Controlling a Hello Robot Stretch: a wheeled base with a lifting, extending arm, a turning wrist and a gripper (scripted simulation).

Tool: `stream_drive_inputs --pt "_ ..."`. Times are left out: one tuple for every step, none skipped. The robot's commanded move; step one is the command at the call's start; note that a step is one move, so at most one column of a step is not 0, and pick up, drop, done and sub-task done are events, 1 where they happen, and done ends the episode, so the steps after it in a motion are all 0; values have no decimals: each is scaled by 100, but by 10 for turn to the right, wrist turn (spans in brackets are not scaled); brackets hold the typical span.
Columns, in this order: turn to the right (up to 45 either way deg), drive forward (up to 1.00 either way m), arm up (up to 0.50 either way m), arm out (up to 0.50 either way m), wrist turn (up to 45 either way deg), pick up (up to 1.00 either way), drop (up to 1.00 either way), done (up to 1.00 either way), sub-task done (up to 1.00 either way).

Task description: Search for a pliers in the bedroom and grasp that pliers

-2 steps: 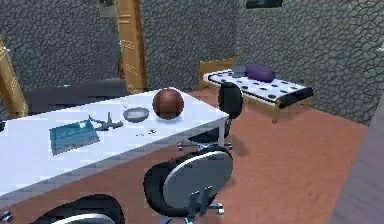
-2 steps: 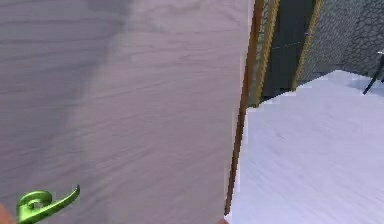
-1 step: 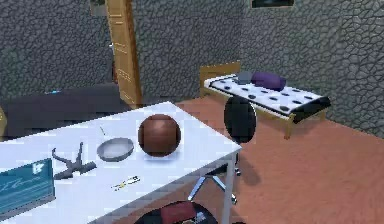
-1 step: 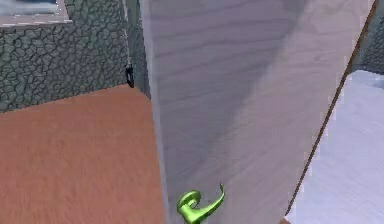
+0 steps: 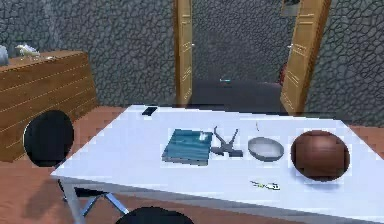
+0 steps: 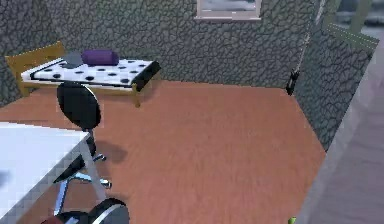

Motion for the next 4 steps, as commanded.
stream_drive_inputs --pt "-450 0 0 0 0 0 0 0 0" --pt "-300 0 0 0 0 0 0 0 0" --pt "0 50 0 0 0 0 0 0 0" --pt "270 0 0 0 0 0 0 0 0"
